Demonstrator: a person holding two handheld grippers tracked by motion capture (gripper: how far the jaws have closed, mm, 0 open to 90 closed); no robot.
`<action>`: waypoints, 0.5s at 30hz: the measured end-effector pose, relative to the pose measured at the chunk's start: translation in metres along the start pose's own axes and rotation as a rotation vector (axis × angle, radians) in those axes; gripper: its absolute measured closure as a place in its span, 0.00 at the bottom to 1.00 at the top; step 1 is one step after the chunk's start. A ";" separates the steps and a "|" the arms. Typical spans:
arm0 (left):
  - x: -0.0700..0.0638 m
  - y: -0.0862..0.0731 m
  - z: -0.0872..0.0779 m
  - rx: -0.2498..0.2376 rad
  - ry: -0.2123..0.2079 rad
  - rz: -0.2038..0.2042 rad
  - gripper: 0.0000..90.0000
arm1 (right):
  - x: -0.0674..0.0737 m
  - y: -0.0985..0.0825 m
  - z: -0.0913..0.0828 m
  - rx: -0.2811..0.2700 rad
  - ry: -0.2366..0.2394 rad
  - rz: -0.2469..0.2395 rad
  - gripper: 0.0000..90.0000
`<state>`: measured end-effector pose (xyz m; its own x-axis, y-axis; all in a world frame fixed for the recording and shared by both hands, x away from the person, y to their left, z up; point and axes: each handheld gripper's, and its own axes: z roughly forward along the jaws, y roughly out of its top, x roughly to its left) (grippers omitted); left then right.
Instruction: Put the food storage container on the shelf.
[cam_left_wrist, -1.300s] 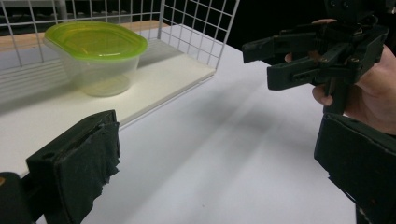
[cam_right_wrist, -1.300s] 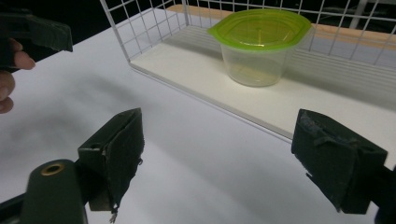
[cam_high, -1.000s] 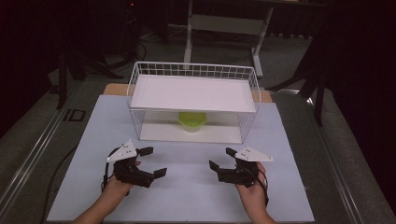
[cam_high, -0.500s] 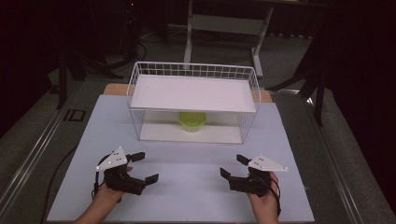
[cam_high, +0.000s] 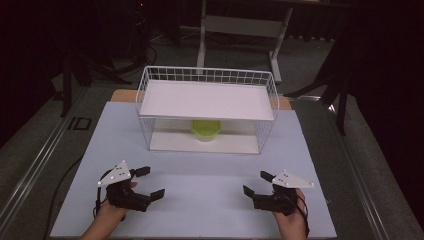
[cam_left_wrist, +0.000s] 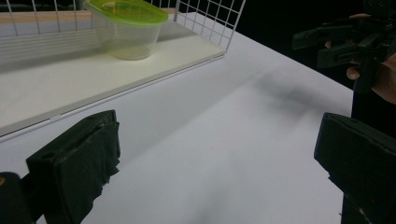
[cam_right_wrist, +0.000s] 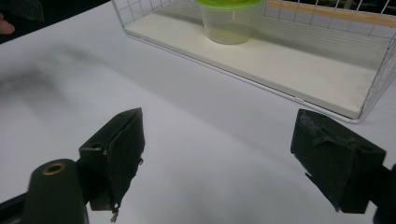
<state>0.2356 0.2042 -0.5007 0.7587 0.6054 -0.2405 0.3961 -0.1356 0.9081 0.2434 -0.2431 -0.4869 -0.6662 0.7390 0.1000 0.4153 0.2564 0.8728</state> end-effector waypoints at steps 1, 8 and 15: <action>0.001 0.000 0.001 -0.004 0.002 0.002 0.01 | -0.001 -0.001 0.000 -0.004 0.004 -0.003 0.19; 0.003 -0.001 0.006 0.000 -0.002 -0.001 0.01 | -0.008 -0.002 0.007 -0.008 0.007 -0.033 0.19; 0.005 -0.004 0.009 -0.009 -0.003 -0.018 0.01 | -0.016 -0.005 0.014 -0.023 0.021 -0.027 0.19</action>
<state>0.2421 0.2008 -0.5090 0.7531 0.6053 -0.2579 0.4051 -0.1176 0.9067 0.2608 -0.2475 -0.4999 -0.6899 0.7188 0.0865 0.3829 0.2609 0.8862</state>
